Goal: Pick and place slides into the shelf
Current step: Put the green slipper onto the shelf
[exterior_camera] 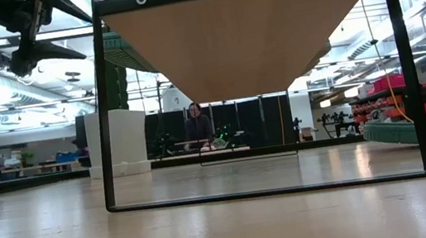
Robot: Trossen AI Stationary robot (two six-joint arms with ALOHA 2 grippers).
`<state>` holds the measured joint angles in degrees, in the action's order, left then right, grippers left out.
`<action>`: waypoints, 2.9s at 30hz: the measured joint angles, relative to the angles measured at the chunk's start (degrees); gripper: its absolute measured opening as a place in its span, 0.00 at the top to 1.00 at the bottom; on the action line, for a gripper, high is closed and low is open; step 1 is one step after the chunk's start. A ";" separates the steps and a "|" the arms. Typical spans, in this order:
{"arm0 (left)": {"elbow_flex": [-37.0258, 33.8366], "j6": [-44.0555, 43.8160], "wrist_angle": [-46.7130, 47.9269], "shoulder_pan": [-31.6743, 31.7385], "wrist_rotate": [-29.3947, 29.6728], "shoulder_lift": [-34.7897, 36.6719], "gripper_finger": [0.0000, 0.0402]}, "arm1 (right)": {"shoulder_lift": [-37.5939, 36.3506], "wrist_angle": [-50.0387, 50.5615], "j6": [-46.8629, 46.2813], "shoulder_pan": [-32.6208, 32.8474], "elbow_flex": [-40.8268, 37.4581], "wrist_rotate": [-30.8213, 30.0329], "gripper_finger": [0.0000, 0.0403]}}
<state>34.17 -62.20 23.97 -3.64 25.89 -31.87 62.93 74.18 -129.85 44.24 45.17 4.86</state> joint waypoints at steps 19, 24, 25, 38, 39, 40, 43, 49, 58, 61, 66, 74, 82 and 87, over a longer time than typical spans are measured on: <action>-0.02 -0.61 -0.66 -0.02 -0.02 0.02 0.25 | 18.73 -12.76 -1.49 -3.15 0.00 -5.14 0.42; -0.02 -0.61 -2.70 0.00 -0.04 0.02 0.25 | 20.98 -14.58 -1.02 -5.40 -0.19 -9.65 0.43; -0.02 -0.62 -3.14 -0.02 -0.03 0.02 0.25 | 21.04 -15.30 -1.02 -5.74 -0.54 -10.42 0.43; -0.02 -1.73 -3.58 -0.01 -0.48 0.02 0.25 | 20.83 -21.31 -0.76 -7.03 -5.31 -14.79 0.53; -0.02 -1.72 -3.58 -0.01 -0.48 0.02 0.25 | 20.81 -22.07 -0.66 -7.03 -5.76 -14.83 0.55; -0.02 -1.75 -3.58 -0.01 -0.48 0.02 0.25 | 20.78 -22.64 -0.47 -7.03 -6.27 -14.91 0.58; -0.02 -1.77 -3.58 0.00 -0.48 0.02 0.27 | 20.72 -22.99 -0.13 -7.03 -6.70 -15.28 0.68; -0.01 -1.66 -3.57 -0.01 -0.48 0.02 0.29 | 19.48 -22.85 1.07 -7.05 -6.99 -17.86 0.92; -0.02 -1.61 -3.53 -0.01 -0.48 0.02 0.31 | 14.72 -13.75 1.32 -7.13 -5.49 -18.89 0.94; -0.02 -1.57 -3.37 0.00 -0.50 0.02 0.31 | 12.62 -8.40 1.32 -7.20 -3.44 -19.54 0.94; -0.02 -0.26 -3.10 -0.02 -0.50 0.02 0.32 | 9.99 4.36 1.03 -7.14 0.73 -20.00 0.94; -0.02 -0.06 -3.09 0.00 -0.49 0.02 0.33 | 5.67 14.79 0.63 -7.51 7.00 -26.13 0.95; -0.02 -0.13 -3.15 -0.01 -0.50 0.02 0.33 | 4.84 16.35 4.59 -11.49 16.94 -45.29 0.95; -0.02 -0.15 -3.20 -0.02 -0.49 0.02 0.33 | 4.82 16.42 8.71 -15.35 24.24 -58.09 0.95</action>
<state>34.15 -62.35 20.77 -3.66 25.40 -31.86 67.76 90.60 -121.14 28.89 69.41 -53.23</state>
